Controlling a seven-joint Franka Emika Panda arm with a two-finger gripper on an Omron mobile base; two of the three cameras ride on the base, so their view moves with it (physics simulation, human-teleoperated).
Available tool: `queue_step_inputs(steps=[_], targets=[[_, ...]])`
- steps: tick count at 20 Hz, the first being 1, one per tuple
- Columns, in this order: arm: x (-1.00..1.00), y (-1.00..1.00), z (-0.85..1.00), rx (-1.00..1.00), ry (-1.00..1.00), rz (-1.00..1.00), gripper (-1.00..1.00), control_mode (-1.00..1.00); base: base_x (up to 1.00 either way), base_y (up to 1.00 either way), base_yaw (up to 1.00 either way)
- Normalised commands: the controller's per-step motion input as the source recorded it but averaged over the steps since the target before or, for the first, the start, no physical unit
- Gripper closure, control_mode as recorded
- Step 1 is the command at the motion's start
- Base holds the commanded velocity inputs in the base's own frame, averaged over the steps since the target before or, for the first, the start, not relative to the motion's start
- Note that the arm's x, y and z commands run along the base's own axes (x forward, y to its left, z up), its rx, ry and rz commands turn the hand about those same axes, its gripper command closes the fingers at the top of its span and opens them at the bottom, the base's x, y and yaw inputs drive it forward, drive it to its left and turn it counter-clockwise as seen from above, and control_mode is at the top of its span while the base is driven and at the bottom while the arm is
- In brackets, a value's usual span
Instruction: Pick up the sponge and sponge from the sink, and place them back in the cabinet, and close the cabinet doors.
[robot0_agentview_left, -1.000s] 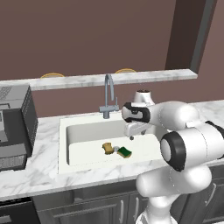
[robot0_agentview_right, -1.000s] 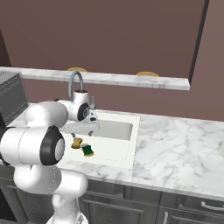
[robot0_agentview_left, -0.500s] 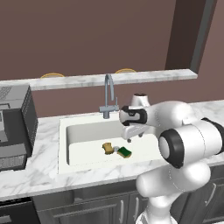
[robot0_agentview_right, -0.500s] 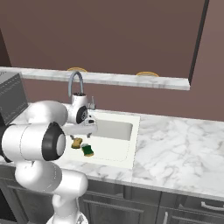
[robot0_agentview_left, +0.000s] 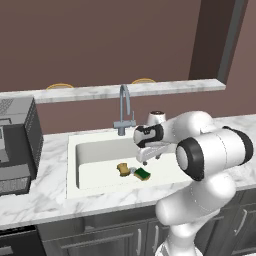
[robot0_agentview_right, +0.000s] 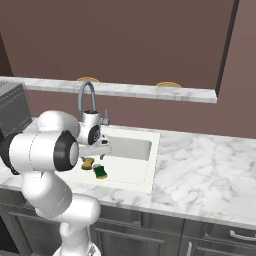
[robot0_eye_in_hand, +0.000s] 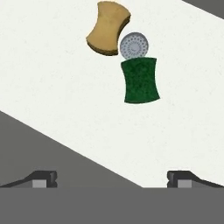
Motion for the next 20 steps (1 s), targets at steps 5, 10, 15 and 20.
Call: queue_step_inputs(steps=[5,10,15,20], targets=[[0.2,0.01,-0.25,0.0,-0.02,0.0,-1.0,-1.0,0.0,0.0,0.0],[0.25,0.0,-0.27,0.0,-0.01,0.0,-1.0,-1.0,0.0,0.0,0.0],[0.24,0.02,-0.29,0.0,-0.01,0.0,-1.0,-1.0,0.0,0.0,0.0],[0.22,0.07,-0.27,0.0,-0.02,0.0,-1.0,-1.0,0.0,0.0,0.0]])
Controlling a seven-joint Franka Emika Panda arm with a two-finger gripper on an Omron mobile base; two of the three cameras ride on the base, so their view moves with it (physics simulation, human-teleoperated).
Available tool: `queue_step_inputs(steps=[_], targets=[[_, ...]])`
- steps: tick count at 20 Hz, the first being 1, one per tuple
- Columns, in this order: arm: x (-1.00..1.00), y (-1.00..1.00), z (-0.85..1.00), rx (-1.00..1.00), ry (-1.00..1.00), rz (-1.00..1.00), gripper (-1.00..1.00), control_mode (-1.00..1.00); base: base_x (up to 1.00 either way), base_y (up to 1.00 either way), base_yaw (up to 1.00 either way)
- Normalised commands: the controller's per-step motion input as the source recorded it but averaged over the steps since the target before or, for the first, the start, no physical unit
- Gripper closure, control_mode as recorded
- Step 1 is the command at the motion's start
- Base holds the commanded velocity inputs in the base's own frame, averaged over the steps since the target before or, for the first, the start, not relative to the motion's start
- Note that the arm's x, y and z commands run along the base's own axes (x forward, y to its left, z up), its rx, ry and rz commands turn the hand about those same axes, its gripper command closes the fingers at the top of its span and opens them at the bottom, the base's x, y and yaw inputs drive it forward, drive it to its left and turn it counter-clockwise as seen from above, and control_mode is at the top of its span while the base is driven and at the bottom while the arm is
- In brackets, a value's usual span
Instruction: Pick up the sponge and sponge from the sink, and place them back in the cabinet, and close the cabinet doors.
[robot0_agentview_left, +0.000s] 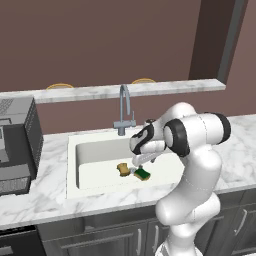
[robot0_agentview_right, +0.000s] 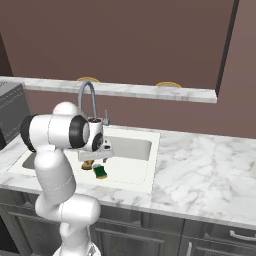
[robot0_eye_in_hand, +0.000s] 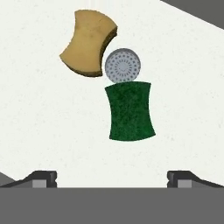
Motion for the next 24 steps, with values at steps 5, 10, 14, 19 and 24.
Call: queue_step_inputs(steps=[5,10,14,19,24], targets=[[0.28,0.07,-0.27,0.0,-0.02,0.0,-1.0,-1.0,0.0,0.0,0.0],[0.34,0.02,-0.22,0.0,-0.01,0.0,-1.0,-1.0,0.0,0.0,0.0],[0.33,0.0,-0.18,0.0,-0.01,0.0,-1.0,-1.0,0.0,0.0,0.0],[0.27,0.0,-0.19,0.0,0.0,0.0,-1.0,-1.0,0.0,0.0,0.0],[0.11,0.0,-0.22,0.0,0.0,0.0,-1.0,-1.0,0.0,0.0,0.0]])
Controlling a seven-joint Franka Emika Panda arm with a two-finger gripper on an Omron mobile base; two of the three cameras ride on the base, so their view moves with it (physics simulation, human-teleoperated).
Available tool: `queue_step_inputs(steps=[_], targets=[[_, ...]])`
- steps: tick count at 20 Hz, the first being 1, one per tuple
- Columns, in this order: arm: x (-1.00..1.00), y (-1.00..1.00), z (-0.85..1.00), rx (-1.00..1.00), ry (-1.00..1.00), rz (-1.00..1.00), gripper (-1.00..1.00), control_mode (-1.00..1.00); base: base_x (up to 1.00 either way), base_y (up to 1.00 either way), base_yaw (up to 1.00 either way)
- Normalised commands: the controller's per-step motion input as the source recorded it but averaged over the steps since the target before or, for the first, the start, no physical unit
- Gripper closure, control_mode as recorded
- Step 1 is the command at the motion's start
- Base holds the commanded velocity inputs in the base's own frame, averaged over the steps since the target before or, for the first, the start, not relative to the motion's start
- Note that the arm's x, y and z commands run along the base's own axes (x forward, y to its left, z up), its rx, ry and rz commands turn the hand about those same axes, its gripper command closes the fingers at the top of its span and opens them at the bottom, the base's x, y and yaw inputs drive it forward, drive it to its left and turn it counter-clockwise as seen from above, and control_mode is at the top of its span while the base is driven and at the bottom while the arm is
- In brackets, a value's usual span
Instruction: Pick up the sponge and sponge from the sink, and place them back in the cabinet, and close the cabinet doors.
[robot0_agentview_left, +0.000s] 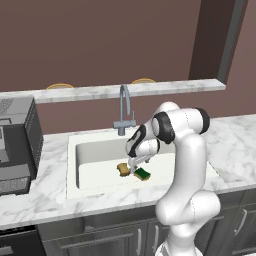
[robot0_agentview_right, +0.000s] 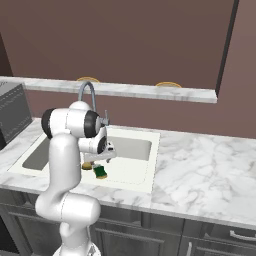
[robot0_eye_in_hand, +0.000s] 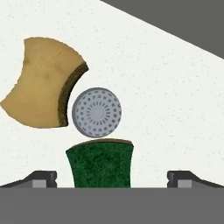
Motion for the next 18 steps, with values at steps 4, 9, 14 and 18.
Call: queue_step_inputs(steps=[4,9,14,18], targets=[[0.02,0.0,-0.18,0.0,0.0,0.0,-1.0,-1.0,0.0,0.0,0.0],[0.0,0.0,-0.07,0.0,0.0,0.0,-1.0,-1.0,0.0,0.0,0.0],[0.0,0.0,-0.01,0.0,0.0,0.0,-1.0,-1.0,0.0,0.0,0.0],[-0.01,0.0,0.0,0.0,0.0,0.0,-1.0,-1.0,0.0,0.0,0.0]])
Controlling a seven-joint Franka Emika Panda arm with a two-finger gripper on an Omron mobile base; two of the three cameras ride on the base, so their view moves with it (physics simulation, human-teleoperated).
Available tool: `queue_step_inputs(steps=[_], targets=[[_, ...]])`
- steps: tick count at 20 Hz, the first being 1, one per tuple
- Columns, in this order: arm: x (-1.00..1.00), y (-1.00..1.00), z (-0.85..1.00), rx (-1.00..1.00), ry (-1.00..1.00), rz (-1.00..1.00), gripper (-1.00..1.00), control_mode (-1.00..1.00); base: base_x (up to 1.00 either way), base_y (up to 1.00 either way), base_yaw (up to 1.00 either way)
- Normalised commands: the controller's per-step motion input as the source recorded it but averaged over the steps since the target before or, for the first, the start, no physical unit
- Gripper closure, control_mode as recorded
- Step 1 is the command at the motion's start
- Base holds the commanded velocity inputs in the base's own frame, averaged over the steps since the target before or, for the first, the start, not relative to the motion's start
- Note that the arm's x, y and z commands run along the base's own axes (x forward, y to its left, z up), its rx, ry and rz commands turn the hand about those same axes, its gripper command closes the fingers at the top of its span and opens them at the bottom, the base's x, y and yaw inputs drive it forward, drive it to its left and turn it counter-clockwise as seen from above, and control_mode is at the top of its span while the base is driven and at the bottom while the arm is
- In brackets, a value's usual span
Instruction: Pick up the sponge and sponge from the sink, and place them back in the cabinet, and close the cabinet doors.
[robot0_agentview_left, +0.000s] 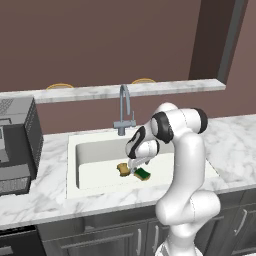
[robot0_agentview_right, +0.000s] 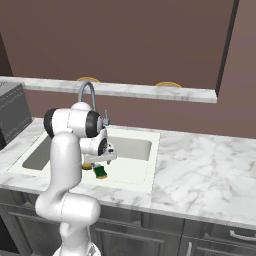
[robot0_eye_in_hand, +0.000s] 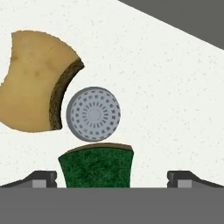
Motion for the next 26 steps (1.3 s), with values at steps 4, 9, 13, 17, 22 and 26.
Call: queue_step_inputs(steps=[4,9,13,17,22,26], targets=[[-0.1,0.0,0.0,0.0,0.0,0.0,-1.0,-1.0,0.0,0.0,0.0],[-0.19,0.0,0.0,0.0,0.0,0.0,-1.0,-1.0,0.0,0.0,0.0],[-0.21,0.03,-0.03,0.0,0.0,0.0,-1.0,-1.0,0.0,0.0,0.0],[-0.05,0.03,-0.03,0.0,0.0,0.0,-1.0,-1.0,0.0,0.0,0.0],[0.0,0.0,-0.11,0.0,0.0,0.0,-1.0,-1.0,0.0,0.0,0.0],[0.0,0.0,-0.16,0.0,0.0,0.0,-1.0,-1.0,0.0,0.0,0.0]])
